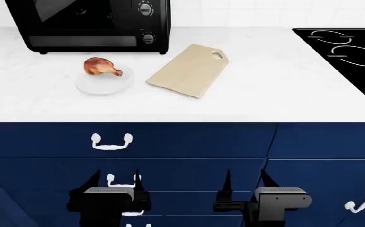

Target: Pick the chicken breast from the plate and place it on the cutting board. Then pick the condiment bottle from the cabinet and place it next to the cutting board.

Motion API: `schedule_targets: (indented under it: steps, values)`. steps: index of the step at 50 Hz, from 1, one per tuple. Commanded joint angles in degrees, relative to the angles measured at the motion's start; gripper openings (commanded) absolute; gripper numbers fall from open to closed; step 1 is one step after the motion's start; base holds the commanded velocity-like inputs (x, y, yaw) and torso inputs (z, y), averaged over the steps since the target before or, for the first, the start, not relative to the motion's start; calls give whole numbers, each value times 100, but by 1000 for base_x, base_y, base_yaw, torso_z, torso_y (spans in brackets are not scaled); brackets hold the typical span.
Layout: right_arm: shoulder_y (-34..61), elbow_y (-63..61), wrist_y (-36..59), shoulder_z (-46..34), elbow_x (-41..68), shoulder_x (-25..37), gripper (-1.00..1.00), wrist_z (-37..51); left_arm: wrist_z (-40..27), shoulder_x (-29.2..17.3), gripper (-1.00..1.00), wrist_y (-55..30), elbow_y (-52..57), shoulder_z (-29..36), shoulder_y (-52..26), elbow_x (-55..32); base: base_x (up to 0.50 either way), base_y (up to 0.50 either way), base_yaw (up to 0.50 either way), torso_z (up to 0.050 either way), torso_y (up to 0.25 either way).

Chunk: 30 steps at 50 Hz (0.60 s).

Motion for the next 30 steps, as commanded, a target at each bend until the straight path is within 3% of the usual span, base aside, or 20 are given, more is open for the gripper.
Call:
schedule_targets:
  steps: [1, 5, 11, 14, 19, 26, 30]
  values:
    - [-74, -115, -55, -112, 127, 85, 100, 95, -49, -99, 100, 107, 182, 113, 88, -129, 0, 0, 0, 0, 0]
    - [546, 742, -432, -142, 325, 164, 100, 114, 3, -206, 100, 525, 707, 158, 401, -434, 0, 0, 0, 0, 0]
    - [487, 404, -341, -260, 365, 230, 100, 290, 88, -370, 100, 949, 1243, 211, 703, -670, 0, 0, 0, 36, 0]
    - [297, -1062, 362, -356, 329, 332, 100, 386, 83, -562, 100, 461, 2344, 167, 715, -920, 0, 0, 0, 50, 0]
    - [866, -3335, 2070, -387, 220, 513, 100, 520, -283, -894, 100, -934, 3962, -199, -183, -1536, 0, 0, 0, 50, 0]
    - [1835, -4551, 3294, -366, 369, 568, 100, 591, -827, -1132, 100, -2123, 4822, -527, -1626, -2007, 0, 0, 0, 50, 0]
    - [1855, -5083, 3555, -361, 427, 605, 100, 643, -794, -1245, 100, -1971, 4847, -472, -1624, -1799, 0, 0, 0, 50, 0]
